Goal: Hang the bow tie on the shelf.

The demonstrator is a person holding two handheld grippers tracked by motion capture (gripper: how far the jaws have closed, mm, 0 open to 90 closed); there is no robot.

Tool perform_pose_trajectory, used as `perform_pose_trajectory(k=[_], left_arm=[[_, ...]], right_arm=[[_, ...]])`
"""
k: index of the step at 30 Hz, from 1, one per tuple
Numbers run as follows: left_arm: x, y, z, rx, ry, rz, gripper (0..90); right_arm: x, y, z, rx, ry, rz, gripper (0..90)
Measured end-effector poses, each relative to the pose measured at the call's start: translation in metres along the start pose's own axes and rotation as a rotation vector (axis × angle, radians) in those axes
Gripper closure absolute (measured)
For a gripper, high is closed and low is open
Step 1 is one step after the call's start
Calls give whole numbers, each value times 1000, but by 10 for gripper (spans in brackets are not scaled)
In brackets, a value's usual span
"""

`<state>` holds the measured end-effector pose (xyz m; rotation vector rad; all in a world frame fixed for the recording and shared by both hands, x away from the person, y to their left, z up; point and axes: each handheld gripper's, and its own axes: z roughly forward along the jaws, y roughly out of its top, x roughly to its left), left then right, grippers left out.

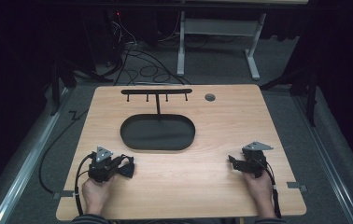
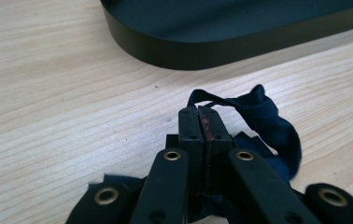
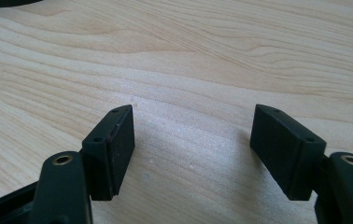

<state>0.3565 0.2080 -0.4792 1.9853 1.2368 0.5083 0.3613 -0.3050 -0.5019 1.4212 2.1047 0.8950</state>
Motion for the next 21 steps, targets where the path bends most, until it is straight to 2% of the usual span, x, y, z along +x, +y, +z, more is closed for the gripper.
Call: perform_pose_trajectory(k=[8,21], left_arm=[[-2,6,-14,-38,0,16,890],[-6,20,-38,-128,-59,4,890]], right_arm=[[0,0,0,-1,1,2,322],[0,0,0,-1,1,2,322]])
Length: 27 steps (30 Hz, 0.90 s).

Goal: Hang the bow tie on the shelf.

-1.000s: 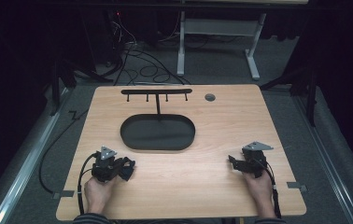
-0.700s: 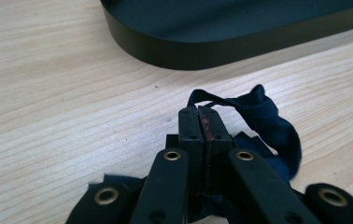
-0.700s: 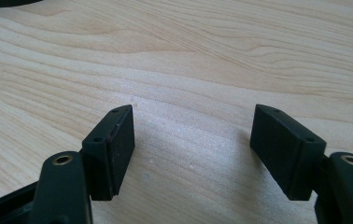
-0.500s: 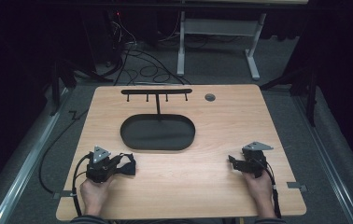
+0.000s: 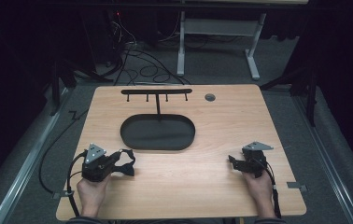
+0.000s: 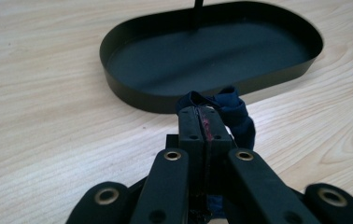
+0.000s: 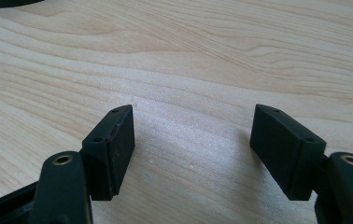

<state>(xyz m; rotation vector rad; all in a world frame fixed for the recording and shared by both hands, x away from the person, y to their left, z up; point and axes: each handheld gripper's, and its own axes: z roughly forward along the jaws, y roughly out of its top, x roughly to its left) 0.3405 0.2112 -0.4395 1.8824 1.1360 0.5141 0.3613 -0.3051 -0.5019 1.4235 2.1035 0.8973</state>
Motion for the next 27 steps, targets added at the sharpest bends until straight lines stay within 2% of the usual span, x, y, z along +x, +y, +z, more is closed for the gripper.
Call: perform_pose_trajectory(k=[7,20,27], left_arm=[[-3,9,-9,-41,-20,1,890],[-5,22,-15,-65,-33,7,890],[-6,31,-18,-73,-35,25,890]], right_arm=[[0,0,0,0,2,2,322],[-1,0,0,-1,4,6,322],[0,0,0,-1,3,5,322]])
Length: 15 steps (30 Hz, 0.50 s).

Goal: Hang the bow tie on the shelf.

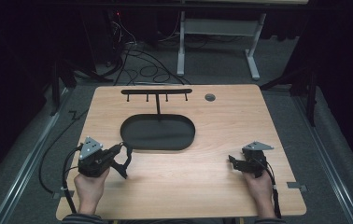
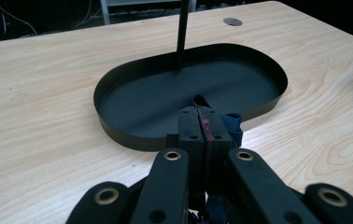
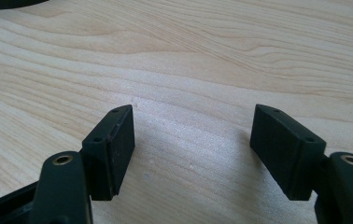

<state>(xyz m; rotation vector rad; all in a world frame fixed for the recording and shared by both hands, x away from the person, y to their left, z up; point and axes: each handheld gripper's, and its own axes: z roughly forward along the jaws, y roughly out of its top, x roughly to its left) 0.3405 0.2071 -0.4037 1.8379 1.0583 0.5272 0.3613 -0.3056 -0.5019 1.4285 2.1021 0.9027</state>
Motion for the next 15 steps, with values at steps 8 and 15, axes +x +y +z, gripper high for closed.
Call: perform_pose_trajectory(k=[8,15], left_arm=[[1,12,3,-18,-5,8,890],[1,22,7,-18,-10,23,890]], right_arm=[[-1,0,0,-1,3,0,322],[-1,0,0,0,4,-2,322]])
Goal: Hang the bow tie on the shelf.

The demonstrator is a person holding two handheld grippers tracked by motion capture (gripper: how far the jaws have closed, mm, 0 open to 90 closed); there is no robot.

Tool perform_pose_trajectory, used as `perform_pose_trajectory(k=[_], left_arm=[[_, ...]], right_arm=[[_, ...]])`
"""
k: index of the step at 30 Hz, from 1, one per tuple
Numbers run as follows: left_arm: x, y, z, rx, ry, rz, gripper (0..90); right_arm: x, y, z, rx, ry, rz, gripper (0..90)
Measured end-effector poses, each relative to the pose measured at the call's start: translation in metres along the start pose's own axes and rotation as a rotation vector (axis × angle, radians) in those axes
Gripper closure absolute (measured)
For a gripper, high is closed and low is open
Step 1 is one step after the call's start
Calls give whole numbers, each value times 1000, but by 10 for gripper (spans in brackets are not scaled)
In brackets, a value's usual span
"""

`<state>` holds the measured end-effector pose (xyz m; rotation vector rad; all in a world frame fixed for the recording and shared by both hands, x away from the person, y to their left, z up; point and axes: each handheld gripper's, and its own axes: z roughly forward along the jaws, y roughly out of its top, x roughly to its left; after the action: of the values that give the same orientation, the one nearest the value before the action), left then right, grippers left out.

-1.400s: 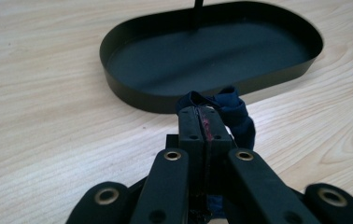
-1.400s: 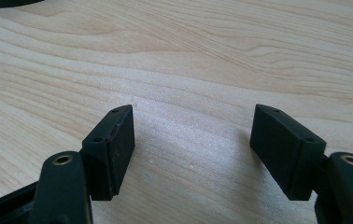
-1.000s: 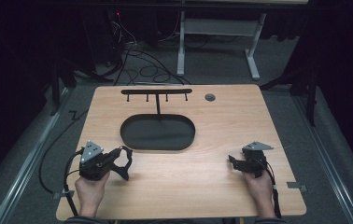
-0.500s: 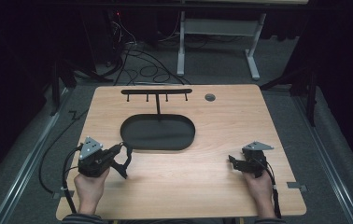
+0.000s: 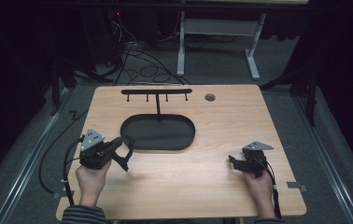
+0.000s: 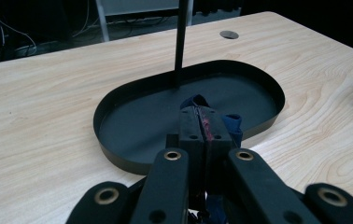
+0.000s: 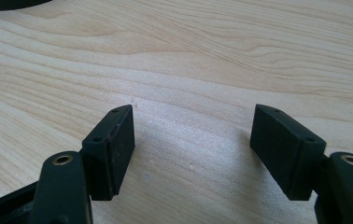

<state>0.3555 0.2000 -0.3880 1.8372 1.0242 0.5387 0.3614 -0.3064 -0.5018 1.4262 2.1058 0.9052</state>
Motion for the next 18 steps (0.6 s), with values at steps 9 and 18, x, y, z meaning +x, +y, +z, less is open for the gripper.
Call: perform_pose_trajectory(k=[9,18], left_arm=[[2,12,4,-4,6,13,890],[6,26,10,-2,24,29,890]], right_arm=[[0,0,0,0,0,0,322],[0,0,0,-2,0,1,321]])
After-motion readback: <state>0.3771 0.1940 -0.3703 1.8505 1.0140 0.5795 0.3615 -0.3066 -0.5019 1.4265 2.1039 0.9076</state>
